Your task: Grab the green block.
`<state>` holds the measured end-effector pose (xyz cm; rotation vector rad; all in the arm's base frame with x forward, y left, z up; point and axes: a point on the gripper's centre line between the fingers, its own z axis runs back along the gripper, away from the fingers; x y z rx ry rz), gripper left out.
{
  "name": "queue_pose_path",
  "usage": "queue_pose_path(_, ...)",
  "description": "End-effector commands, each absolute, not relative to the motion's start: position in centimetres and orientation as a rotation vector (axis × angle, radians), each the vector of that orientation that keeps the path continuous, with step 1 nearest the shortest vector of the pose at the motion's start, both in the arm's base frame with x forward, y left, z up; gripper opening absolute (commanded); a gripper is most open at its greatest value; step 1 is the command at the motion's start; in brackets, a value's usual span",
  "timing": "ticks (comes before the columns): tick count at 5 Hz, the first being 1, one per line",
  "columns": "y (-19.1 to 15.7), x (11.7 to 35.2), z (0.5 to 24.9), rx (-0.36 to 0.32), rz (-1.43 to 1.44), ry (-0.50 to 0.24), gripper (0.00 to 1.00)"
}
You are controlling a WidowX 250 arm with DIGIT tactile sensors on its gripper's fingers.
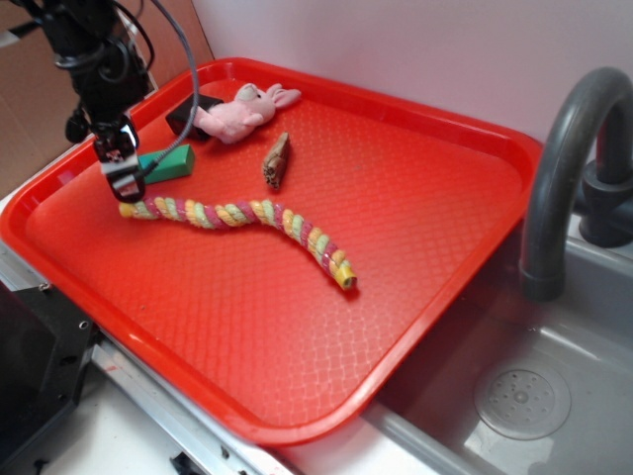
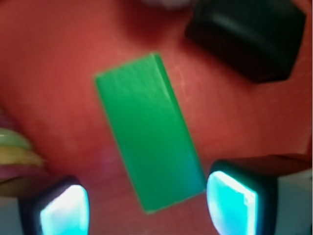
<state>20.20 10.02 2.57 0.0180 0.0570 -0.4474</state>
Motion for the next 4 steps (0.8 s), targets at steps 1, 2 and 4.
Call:
queue_pose_path(1, 10.0, 21.8, 0.8, 0.055, -0.448, 0.093, 1.00)
queue_pose_path(2, 9.4, 22.1, -0.1, 0.025, -0.488, 0.105, 0.00)
queue_pose_path(4, 8.1, 21.8, 0.2, 0.025, -0.510, 0.111, 0.00)
